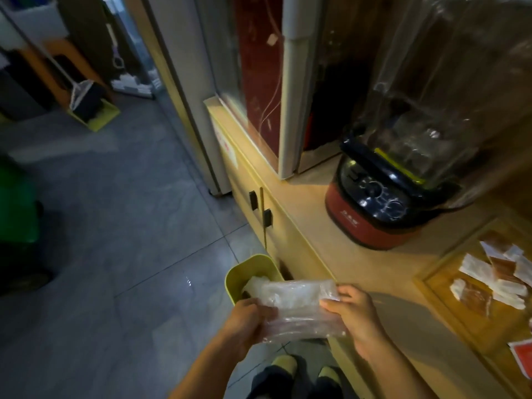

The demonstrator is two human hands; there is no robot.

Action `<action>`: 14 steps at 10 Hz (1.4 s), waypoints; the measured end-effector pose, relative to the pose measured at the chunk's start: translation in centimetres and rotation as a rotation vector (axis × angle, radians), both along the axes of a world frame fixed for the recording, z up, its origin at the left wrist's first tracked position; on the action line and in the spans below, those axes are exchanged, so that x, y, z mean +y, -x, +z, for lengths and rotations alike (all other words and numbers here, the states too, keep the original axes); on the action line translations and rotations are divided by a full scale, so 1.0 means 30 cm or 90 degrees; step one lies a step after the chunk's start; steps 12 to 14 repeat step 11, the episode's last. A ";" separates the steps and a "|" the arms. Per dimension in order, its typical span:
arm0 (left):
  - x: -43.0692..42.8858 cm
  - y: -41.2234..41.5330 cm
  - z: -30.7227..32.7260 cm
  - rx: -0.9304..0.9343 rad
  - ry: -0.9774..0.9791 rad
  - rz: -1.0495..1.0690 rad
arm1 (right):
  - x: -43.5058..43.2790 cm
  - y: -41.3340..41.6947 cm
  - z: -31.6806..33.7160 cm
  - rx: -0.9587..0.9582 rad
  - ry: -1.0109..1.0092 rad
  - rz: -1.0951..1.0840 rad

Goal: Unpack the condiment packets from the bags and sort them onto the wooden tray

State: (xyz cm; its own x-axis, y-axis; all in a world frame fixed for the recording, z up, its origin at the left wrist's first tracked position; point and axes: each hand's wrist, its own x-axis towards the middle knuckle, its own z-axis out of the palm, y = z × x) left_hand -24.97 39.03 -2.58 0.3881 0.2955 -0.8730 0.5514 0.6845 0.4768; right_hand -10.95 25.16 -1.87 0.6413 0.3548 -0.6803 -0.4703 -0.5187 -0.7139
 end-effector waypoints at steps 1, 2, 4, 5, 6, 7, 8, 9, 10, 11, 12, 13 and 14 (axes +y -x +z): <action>0.024 0.026 -0.055 0.041 -0.009 0.024 | 0.063 0.036 -0.093 0.048 0.052 0.036; 0.053 0.034 -0.141 0.095 -0.051 0.057 | 0.116 0.061 -0.228 0.126 0.100 0.039; 0.129 0.018 -0.472 0.145 -0.169 0.073 | 0.194 0.070 -0.591 0.274 0.148 -0.007; 0.164 0.012 -0.696 0.169 -0.231 -0.022 | 0.218 0.091 -0.804 0.280 0.173 -0.048; 0.189 -0.003 -0.895 0.193 -0.324 -0.107 | 0.244 0.111 -1.010 0.314 0.190 -0.102; 0.192 -0.025 -1.064 0.191 -0.398 -0.214 | 0.284 0.128 -1.186 0.373 0.200 -0.164; 0.181 -0.040 -1.195 0.267 -0.464 -0.428 | 0.329 0.146 -1.328 0.378 0.220 -0.152; 0.166 -0.032 -1.277 0.312 -0.504 -0.621 | 0.351 0.148 -1.404 0.354 0.243 -0.082; 0.162 -0.008 -1.333 0.300 -0.499 -0.702 | 0.347 0.147 -1.407 0.322 0.250 0.026; 0.158 0.019 -1.308 0.251 -0.520 -0.688 | 0.334 0.152 -1.327 0.152 0.268 0.109; 0.158 0.019 -1.308 0.251 -0.520 -0.688 | 0.334 0.152 -1.327 0.152 0.268 0.109; 0.158 0.019 -1.308 0.251 -0.520 -0.688 | 0.334 0.152 -1.327 0.152 0.268 0.109; 0.158 0.019 -1.308 0.251 -0.520 -0.688 | 0.334 0.152 -1.327 0.152 0.268 0.109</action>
